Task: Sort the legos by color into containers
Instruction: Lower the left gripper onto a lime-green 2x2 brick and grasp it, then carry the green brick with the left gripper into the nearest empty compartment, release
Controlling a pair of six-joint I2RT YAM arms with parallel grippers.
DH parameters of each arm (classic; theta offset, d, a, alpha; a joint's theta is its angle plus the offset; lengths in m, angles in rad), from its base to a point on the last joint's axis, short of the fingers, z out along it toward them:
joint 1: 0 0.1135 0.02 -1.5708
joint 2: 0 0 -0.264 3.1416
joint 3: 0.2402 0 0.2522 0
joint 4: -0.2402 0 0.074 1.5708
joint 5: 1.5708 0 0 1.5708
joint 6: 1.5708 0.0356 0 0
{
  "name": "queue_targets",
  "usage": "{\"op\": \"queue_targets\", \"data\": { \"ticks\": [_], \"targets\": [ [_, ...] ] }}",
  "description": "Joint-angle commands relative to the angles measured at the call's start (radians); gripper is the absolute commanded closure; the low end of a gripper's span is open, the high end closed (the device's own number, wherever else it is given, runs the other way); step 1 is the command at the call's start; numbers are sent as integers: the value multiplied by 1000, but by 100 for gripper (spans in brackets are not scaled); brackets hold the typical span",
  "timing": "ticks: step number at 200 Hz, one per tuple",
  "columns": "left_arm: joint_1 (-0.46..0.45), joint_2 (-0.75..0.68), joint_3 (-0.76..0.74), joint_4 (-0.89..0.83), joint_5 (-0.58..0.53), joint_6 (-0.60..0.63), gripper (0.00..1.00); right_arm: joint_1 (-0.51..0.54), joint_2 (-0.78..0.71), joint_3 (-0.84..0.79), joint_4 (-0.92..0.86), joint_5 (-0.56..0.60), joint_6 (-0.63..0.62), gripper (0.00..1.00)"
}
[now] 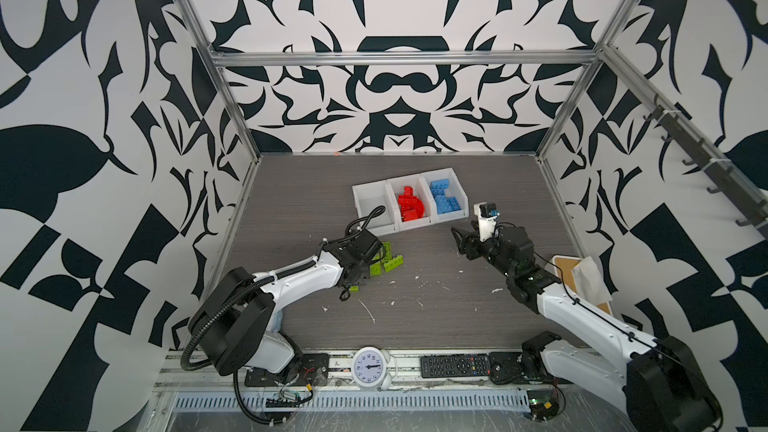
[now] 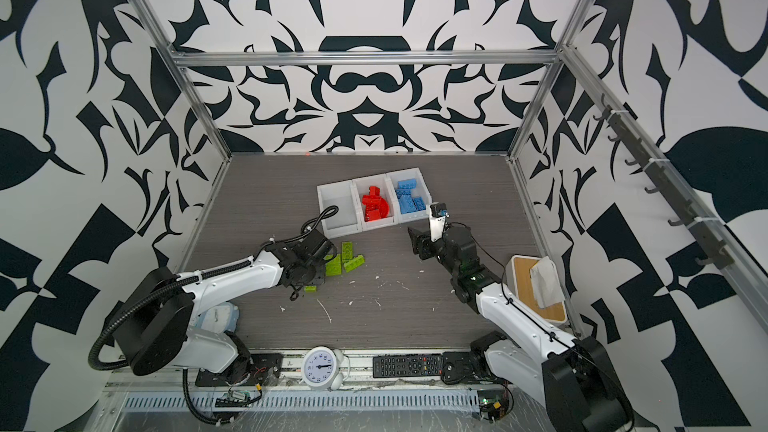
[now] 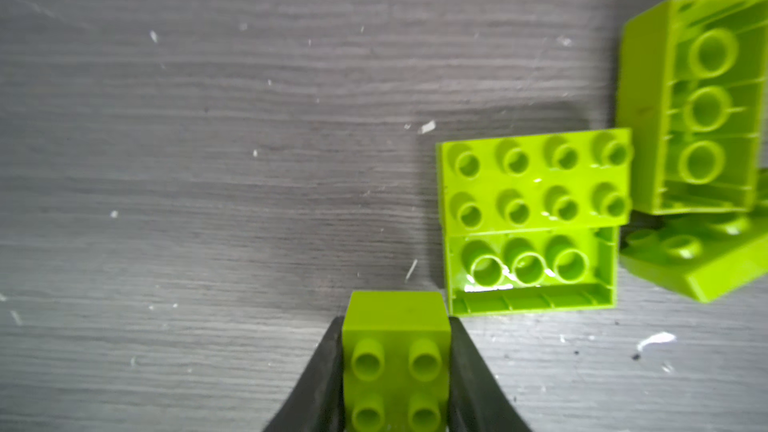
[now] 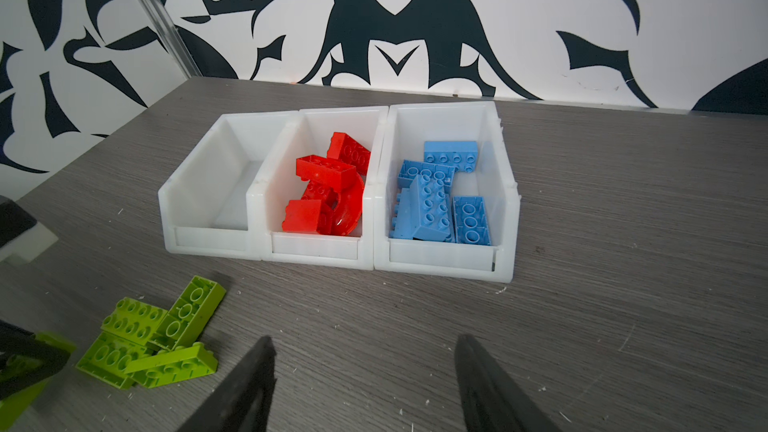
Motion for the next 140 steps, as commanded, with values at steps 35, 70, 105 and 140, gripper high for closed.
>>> {"op": "queue_targets", "data": {
  "ticks": [35,70,105,140],
  "targets": [
    [51,8,228,-5,-41,253,69,1,0,42,16,-12,10,30],
    [141,117,401,86,19,419,69,2,-26,36,16,-13,10,29],
    [178,269,551,169,52,535,70,2,-40,30,20,-3,8,29],
    [197,421,699,149,64,577,71,2,-51,31,13,-12,8,29]
  ]
}}
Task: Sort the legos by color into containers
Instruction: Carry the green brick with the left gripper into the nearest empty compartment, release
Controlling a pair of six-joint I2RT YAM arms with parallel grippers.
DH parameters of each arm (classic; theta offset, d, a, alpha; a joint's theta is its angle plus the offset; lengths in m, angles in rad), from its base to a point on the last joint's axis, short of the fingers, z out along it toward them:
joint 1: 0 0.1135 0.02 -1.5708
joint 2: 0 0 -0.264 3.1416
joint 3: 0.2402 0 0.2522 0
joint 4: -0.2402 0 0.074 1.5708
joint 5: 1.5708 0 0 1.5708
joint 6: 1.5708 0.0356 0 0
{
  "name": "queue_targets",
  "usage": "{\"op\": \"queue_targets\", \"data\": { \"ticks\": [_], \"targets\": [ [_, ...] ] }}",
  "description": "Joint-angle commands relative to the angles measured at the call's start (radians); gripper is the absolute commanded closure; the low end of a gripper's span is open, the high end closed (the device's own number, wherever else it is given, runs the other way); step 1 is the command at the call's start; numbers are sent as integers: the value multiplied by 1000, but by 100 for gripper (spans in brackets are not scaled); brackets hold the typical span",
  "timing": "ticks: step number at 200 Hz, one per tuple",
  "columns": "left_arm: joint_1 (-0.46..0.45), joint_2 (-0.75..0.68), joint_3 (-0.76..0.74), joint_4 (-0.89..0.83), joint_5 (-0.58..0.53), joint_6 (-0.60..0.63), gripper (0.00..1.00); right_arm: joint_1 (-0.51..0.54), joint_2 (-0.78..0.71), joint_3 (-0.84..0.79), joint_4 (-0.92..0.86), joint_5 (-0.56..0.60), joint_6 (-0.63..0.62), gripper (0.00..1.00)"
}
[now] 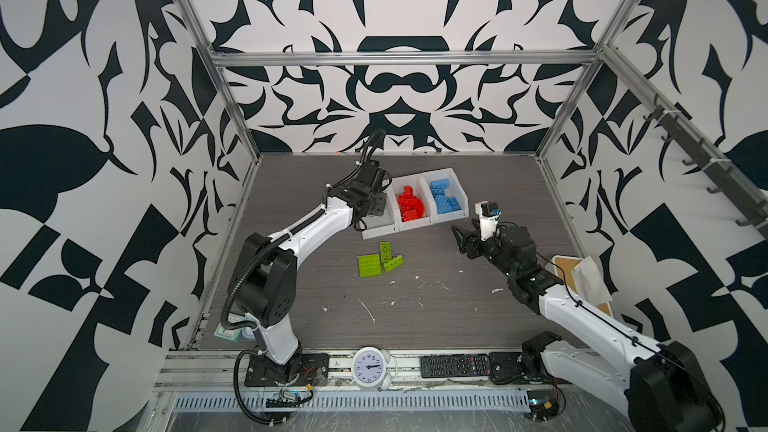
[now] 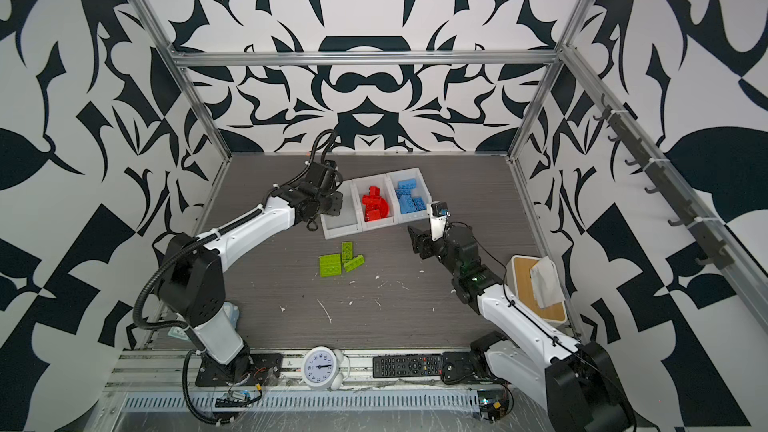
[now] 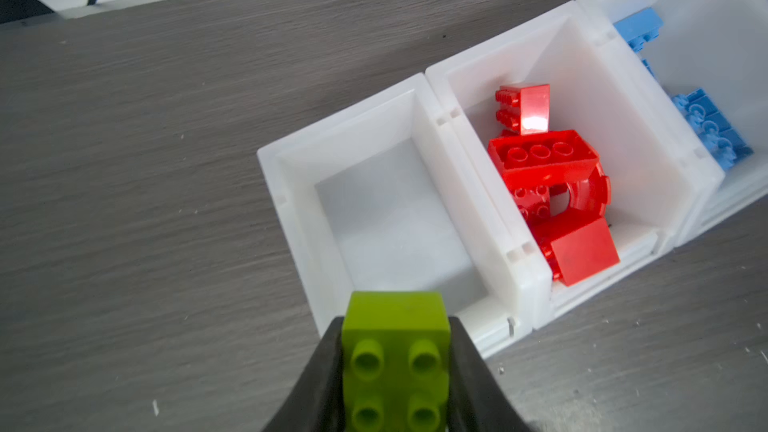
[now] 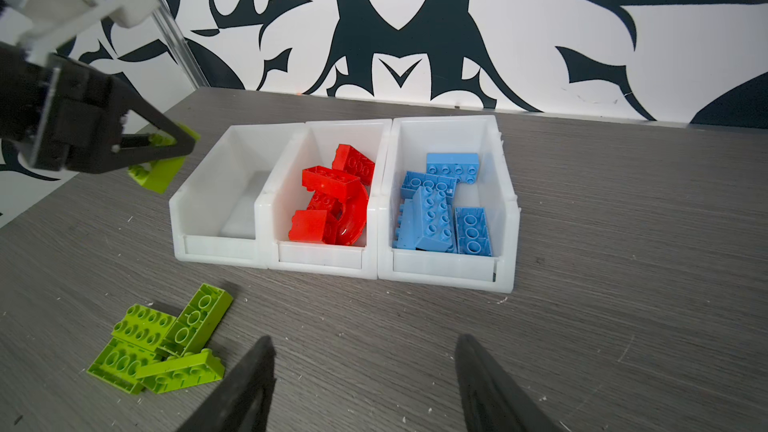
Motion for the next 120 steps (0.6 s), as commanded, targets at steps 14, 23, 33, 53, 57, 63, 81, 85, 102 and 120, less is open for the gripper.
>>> {"op": "queue_targets", "data": {
  "ticks": [14,23,33,53,57,63,81,85,102,120],
  "targets": [
    [29,124,132,-22,25,78,71,2,-40,27,12,0,8,29],
    [39,147,147,-24,28,81,71,2,-48,23,12,6,7,29],
    [52,170,157,-22,42,83,71,2,-53,21,12,10,7,29],
    [68,208,178,-26,52,92,70,2,-52,24,7,8,5,29],
    [70,215,183,-28,53,94,70,2,-50,25,6,8,5,29],
    [74,224,188,-32,53,95,71,2,-49,27,6,4,5,29],
    [81,243,195,-33,53,101,71,2,-46,27,6,3,4,29],
    [82,245,194,-30,54,100,71,2,-45,27,6,3,5,29],
    [86,251,193,-16,72,101,70,3,-44,27,5,4,5,29],
    [87,258,202,-22,87,101,64,2,-40,29,5,4,5,29]
  ]
}}
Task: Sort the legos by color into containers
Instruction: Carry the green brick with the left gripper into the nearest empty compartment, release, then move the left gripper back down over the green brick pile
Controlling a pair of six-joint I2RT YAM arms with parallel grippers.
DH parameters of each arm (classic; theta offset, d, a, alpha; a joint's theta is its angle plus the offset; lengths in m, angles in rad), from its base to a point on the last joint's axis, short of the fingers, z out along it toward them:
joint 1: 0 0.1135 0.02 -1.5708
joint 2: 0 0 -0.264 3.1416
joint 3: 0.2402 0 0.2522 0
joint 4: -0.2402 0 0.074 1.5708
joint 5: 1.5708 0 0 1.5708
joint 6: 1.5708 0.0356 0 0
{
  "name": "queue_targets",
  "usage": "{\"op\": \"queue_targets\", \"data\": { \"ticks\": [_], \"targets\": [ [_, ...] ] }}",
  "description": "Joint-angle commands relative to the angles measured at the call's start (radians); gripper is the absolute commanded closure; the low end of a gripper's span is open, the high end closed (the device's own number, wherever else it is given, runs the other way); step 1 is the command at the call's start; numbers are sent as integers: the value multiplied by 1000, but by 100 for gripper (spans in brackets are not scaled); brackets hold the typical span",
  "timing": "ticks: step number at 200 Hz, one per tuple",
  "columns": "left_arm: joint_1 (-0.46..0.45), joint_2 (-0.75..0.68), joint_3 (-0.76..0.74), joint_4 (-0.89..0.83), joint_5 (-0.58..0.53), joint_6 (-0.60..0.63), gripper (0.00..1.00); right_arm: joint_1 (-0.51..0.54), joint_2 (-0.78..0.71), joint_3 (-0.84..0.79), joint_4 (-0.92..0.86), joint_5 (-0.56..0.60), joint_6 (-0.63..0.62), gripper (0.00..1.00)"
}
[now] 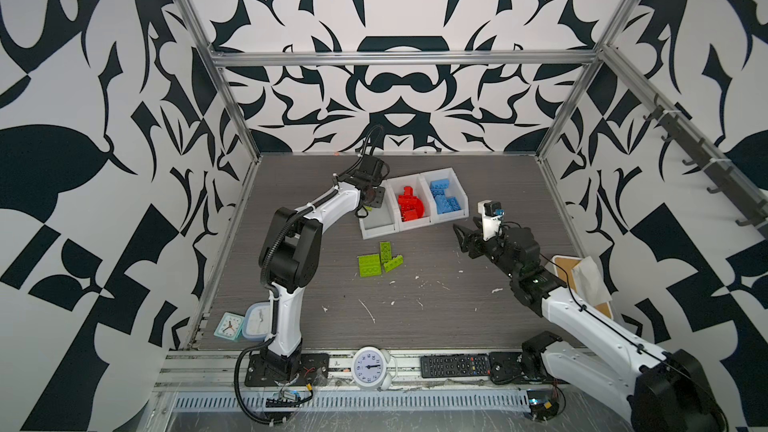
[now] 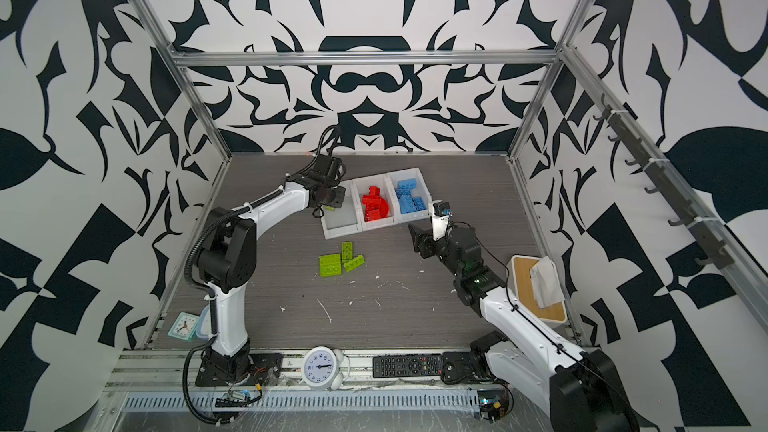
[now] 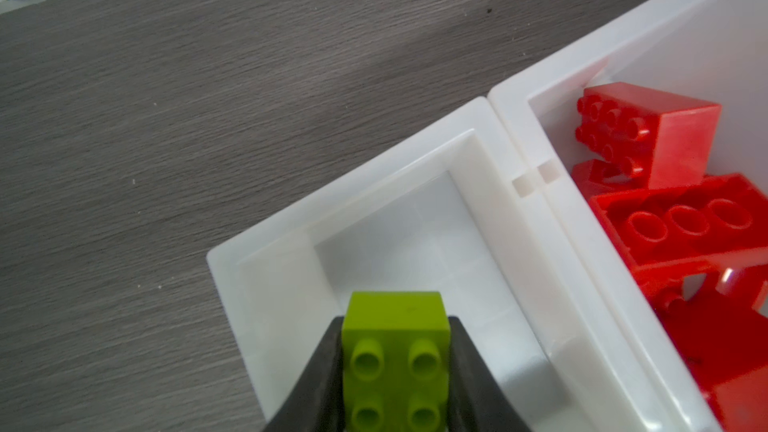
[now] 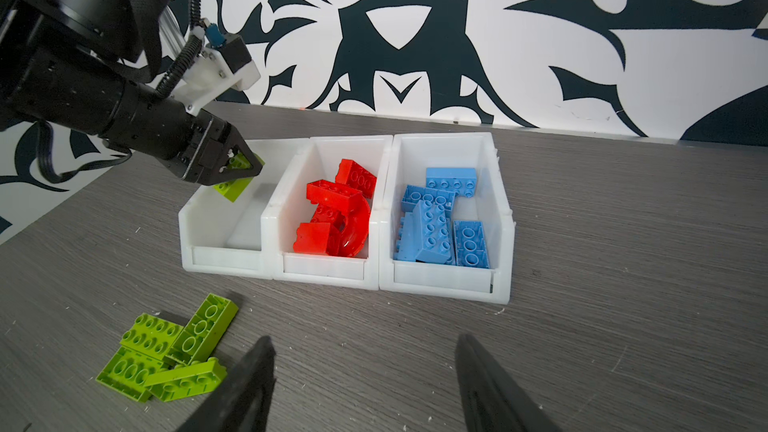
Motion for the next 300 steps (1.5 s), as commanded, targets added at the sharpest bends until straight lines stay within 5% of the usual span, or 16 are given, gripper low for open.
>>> {"op": "queue_targets", "data": {
  "ticks": [1,38,85,126,162,300],
  "targets": [
    [2,19,36,-13,35,13,63,2,-2,29,8,1,5,29],
    [4,-19,35,-23,32,14,37,2,3,34,-1,0,6,28],
    [-10,-183,-48,-60,101,14,34,3,10,37,0,-7,5,28],
    [-134,-398,-252,-93,242,159,34,2,8,39,-8,5,1,27],
    [-179,-496,-365,-116,318,145,34,2,12,38,-2,1,1,27],
    [-318,-276,-323,-235,281,130,33,2,25,34,9,1,4,27]
  ]
}}
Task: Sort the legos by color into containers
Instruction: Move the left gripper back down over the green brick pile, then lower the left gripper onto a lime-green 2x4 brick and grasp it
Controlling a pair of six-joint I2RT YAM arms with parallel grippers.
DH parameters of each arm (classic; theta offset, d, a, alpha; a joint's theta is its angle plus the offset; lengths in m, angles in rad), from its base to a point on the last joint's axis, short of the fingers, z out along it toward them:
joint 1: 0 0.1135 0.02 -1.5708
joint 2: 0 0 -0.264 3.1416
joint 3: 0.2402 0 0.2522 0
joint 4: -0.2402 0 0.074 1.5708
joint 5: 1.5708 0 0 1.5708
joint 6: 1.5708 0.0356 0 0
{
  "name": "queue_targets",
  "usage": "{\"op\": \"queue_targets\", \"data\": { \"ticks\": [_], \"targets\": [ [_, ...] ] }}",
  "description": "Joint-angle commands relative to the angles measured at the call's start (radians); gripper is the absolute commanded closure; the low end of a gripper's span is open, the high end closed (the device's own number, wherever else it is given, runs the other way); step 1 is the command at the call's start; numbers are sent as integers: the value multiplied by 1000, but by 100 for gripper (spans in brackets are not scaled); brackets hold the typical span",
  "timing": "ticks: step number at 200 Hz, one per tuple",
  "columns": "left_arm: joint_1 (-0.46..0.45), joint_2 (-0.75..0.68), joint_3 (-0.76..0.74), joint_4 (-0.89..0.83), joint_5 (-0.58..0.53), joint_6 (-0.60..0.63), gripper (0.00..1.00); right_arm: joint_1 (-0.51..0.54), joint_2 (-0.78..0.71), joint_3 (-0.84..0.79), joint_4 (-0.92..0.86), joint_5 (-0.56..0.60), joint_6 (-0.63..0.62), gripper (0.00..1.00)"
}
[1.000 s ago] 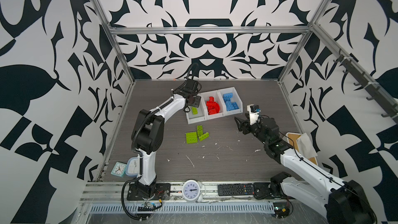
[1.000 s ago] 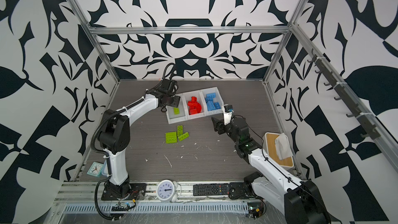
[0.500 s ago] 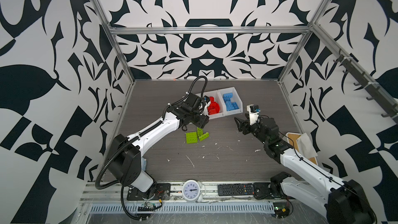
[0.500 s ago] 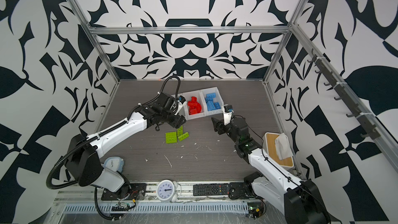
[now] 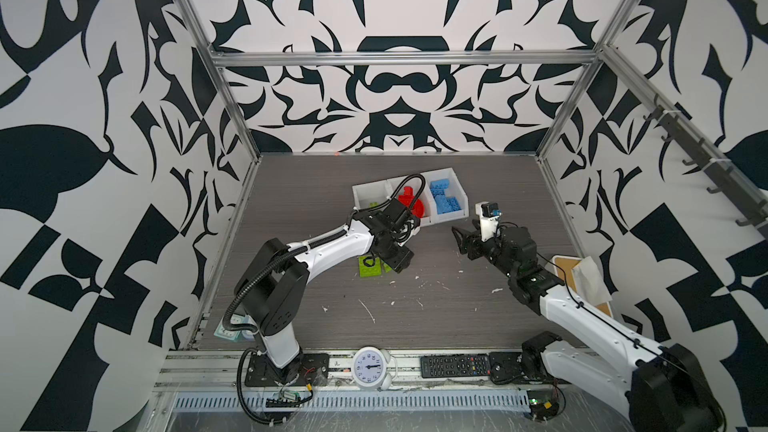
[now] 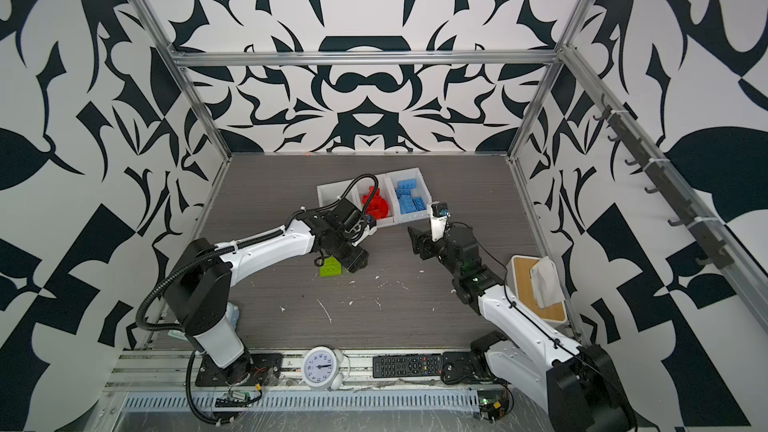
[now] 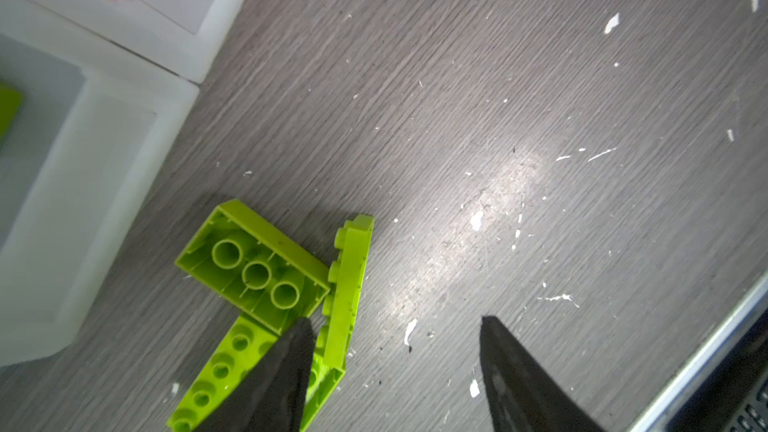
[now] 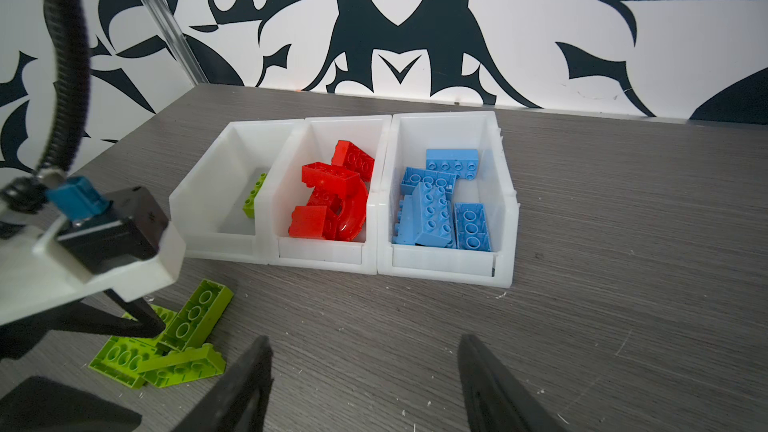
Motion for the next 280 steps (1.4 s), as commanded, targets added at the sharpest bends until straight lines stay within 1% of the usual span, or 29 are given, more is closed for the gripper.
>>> {"op": "queue_targets", "data": {
  "ticks": [1,48,66,98,145,202,280],
  "targets": [
    [-10,17,35,-41,-19,1,33,1,-3,32,29,2,4,27],
    [-34,76,47,-34,-43,16,37,2,-3,31,34,3,6,27],
    [-35,93,50,-24,-73,7,39,2,-3,31,32,5,6,27],
    [-35,98,39,17,-93,-2,39,2,-5,31,32,4,6,27],
    [-35,127,44,21,-77,-1,40,2,-5,30,33,1,5,27],
    [-35,158,49,33,-103,-3,42,2,-1,31,33,-9,7,27],
    [-35,180,46,54,-173,-13,53,2,2,33,34,-11,9,27]
  ]
}}
